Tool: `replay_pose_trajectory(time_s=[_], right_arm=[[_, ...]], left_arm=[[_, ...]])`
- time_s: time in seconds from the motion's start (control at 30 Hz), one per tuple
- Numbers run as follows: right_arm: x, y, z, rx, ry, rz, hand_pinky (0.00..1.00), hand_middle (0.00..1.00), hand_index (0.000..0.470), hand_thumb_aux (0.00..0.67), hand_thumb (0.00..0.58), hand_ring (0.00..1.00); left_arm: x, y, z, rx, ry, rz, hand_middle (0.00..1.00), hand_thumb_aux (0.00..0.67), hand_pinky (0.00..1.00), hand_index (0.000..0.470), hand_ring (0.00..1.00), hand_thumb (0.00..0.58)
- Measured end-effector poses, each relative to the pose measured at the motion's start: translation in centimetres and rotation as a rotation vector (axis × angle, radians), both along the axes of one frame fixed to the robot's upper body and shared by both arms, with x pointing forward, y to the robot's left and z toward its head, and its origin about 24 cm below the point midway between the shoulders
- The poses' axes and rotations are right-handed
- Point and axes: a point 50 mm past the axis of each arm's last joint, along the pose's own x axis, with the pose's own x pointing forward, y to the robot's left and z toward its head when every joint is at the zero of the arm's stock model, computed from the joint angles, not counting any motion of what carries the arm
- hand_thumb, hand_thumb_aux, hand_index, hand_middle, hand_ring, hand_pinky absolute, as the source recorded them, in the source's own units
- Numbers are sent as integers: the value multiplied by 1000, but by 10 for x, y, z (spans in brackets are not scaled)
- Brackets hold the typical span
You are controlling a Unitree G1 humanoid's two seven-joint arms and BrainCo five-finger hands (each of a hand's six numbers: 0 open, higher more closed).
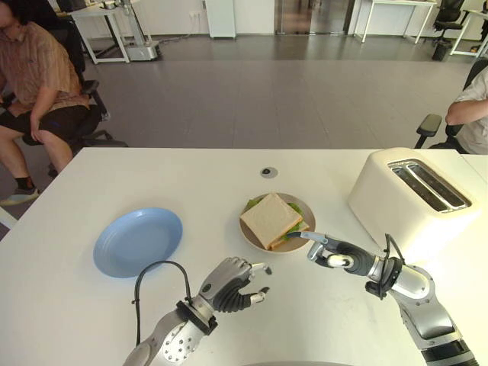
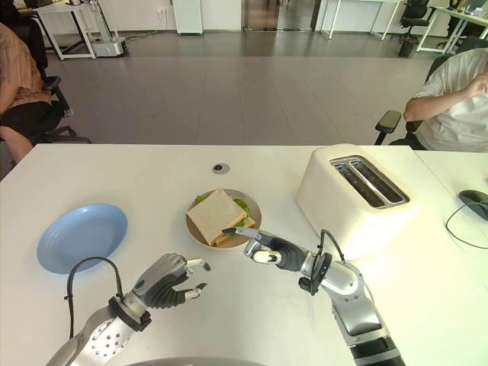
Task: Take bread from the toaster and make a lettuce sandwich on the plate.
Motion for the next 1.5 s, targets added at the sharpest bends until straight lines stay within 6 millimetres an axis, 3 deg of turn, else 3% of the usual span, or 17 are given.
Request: replay_pose_trajectory(time_s=[0.07,0.1,0.13,0.3,0.4,0.83,1.2,1.4,1.5], right_arm=[[4,0,4,157,38,-35,322,322,0,0,0,322],[8,1,5,231,48,-67,90,90,0,0,0,90],[12,0,6,276,46,-100,0,0,0,0,0,0],[28,-12,-2,415,93,-344,0,0,0,0,0,0],[31,-10,0,474,163,-323,0,0,0,0,0,0],[29,-33,15,648,146,-145,0,0,0,0,0,0],[23,-37,19,696,118,-77,0,0,0,0,0,0],[22,-37,19,706,106,-76,0,0,0,0,0,0],[30,-37,7,600,121,-208,0,0,0,0,0,0]], left_arm=[[-2,-3,13,-236,13,-43,0,0,0,0,0,0],[-1,-4,18,-337,29,-70,0,0,0,0,0,0],[1,-3,20,-415,43,-88,0,0,0,0,0,0],[14,11,21,-692,103,-98,0,0,0,0,0,0],[14,17,23,-770,100,-92,0,0,0,0,0,0],[15,15,23,-776,91,-88,0,0,0,0,0,0],[16,14,23,-766,80,-92,0,0,0,0,0,0],[16,14,19,-748,84,-105,0,0,0,0,0,0],[18,13,17,-736,84,-105,0,0,0,0,0,0]])
